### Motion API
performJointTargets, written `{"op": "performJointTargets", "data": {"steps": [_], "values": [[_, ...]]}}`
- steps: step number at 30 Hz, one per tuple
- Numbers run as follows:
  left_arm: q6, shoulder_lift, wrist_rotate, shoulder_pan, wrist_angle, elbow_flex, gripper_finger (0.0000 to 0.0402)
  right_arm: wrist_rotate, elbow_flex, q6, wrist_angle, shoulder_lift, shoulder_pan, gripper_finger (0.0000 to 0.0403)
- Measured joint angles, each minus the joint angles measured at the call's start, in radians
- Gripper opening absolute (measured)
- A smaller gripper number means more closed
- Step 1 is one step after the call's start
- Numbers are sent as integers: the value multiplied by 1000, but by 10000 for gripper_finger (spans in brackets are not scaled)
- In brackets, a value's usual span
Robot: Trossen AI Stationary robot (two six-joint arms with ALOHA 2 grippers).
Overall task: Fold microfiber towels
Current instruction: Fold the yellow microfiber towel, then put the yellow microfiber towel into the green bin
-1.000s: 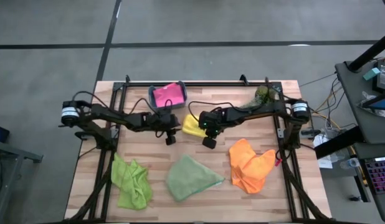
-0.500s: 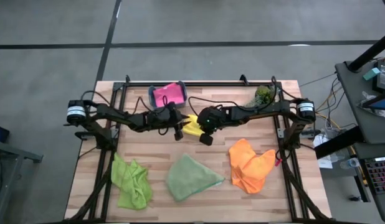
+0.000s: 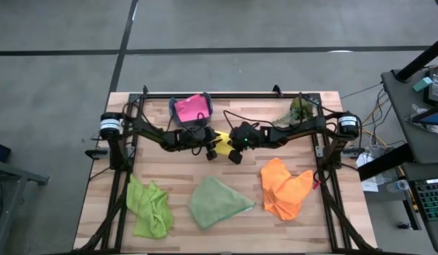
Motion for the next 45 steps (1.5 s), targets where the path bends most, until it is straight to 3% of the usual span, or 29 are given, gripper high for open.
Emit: {"op": "performJointTargets", "data": {"steps": [3, 17, 26, 33, 36, 41, 45], "values": [[-1, 20, -16, 1, 0, 7, 95, 49, -30, -12, 7, 0, 0, 9], [-2, 16, -30, 13, -105, 5, 95, 44, -57, -14, -112, -4, -3, 9], [20, -102, -51, 13, -244, 3, 95, 34, -58, -12, -203, -36, -3, 9], [35, -180, -52, 13, -337, 3, 95, 33, -58, -4, -232, -131, -3, 9], [36, -209, -50, 13, -369, 3, 95, 25, -58, 53, -255, -178, -3, 9], [14, -246, -11, 11, -405, 3, 95, -46, -58, 302, -307, -246, -17, 9], [-134, -264, 36, 11, -415, 5, 95, -122, -58, 440, -333, -269, -26, 24]]}}
